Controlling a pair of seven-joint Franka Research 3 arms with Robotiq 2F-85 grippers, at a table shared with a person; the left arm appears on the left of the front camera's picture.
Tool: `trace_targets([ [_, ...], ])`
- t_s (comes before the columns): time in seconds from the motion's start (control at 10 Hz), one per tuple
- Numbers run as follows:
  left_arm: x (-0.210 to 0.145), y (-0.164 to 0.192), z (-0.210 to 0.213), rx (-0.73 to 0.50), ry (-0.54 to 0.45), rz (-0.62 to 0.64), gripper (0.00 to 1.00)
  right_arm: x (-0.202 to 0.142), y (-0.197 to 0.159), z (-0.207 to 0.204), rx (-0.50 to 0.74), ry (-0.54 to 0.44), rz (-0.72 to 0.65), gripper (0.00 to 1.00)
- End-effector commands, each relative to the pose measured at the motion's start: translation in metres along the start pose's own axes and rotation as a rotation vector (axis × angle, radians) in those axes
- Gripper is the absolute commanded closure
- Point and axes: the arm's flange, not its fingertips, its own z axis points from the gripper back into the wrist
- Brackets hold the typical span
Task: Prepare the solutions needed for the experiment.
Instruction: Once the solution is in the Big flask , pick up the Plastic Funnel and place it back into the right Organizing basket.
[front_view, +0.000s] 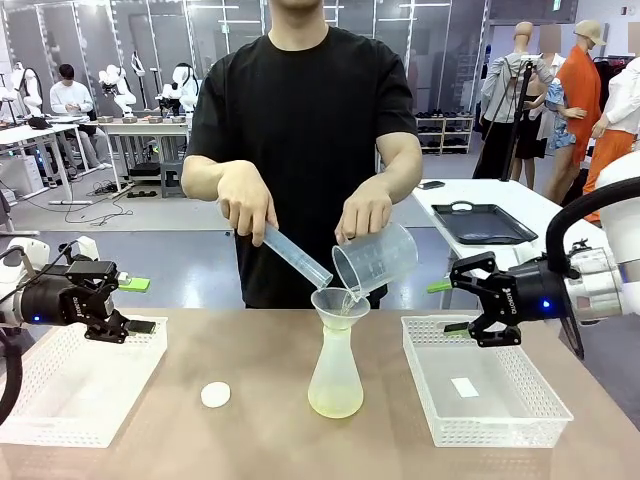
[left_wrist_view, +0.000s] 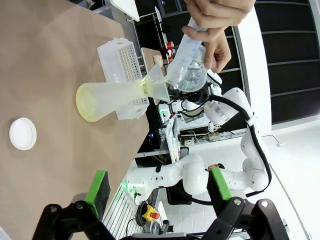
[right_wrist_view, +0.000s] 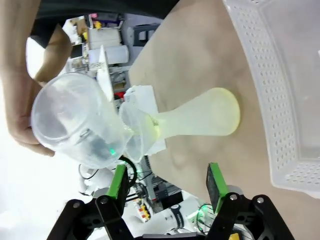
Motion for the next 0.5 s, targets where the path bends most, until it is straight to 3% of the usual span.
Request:
trace_targets([
  [0.0, 0.001, -0.002, 0.0, -0.005, -0.001, -0.013, 0.0, -0.034, -0.031, 0.006, 0.081, -0.006, 0.024, 0.21],
  [0.2, 0.001, -0.002, 0.0, -0.005, -0.001, -0.013, 0.0, -0.032, -0.031, 0.001, 0.11, 0.018, 0.044, 0.21],
  [0.3, 0.001, -0.002, 0.0, -0.005, -0.001, -0.013, 0.0, 0.003, -0.003, 0.002, 0.066, 0.0, 0.004, 0.21],
  [0.4, 0.001, -0.002, 0.0, -0.005, -0.001, -0.013, 0.0, 0.003, -0.003, 0.002, 0.066, 0.0, 0.004, 0.21],
])
